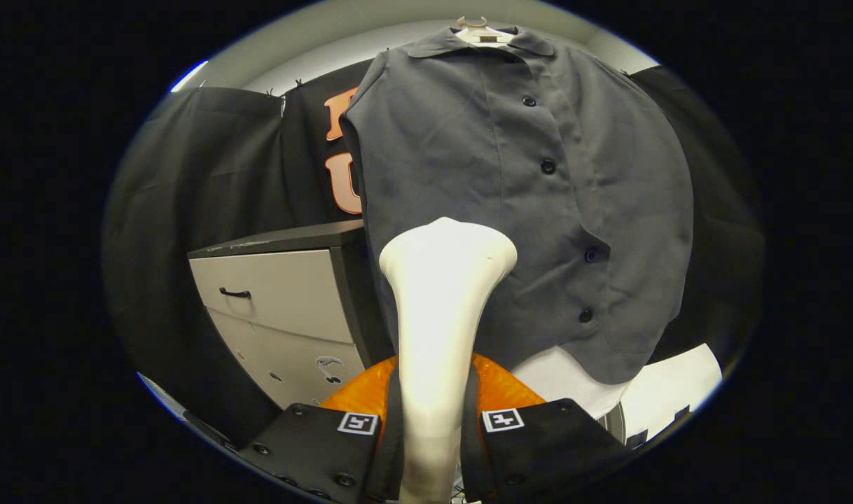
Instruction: Iron the clothes twice with a garment steamer, once on the left side and once on the right side.
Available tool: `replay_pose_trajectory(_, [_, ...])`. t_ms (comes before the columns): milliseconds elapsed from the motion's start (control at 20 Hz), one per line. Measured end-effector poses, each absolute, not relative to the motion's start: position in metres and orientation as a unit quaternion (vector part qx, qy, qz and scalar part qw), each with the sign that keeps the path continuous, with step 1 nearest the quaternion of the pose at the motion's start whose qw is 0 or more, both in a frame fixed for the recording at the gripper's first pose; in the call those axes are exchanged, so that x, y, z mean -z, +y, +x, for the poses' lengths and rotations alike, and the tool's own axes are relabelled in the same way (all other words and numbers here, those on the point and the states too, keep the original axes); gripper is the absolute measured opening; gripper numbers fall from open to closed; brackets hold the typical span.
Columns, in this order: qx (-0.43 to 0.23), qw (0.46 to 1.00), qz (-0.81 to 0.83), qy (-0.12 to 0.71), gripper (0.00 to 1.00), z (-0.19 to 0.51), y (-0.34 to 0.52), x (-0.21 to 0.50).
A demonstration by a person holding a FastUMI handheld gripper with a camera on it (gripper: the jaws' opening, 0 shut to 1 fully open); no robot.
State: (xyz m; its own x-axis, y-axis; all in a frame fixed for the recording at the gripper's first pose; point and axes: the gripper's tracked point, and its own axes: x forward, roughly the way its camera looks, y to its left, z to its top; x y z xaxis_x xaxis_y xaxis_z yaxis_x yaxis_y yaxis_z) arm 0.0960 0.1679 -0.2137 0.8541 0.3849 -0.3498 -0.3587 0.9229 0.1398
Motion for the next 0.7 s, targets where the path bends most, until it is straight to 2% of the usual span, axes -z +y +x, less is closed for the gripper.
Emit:
replay_pose_trajectory(300, [-0.187,0.963,0.037,0.191,0.40,0.095,0.160,0.214])
replay_pose_trajectory(700, [-0.188,0.977,0.062,0.079,0.40,0.102,0.137,0.091])
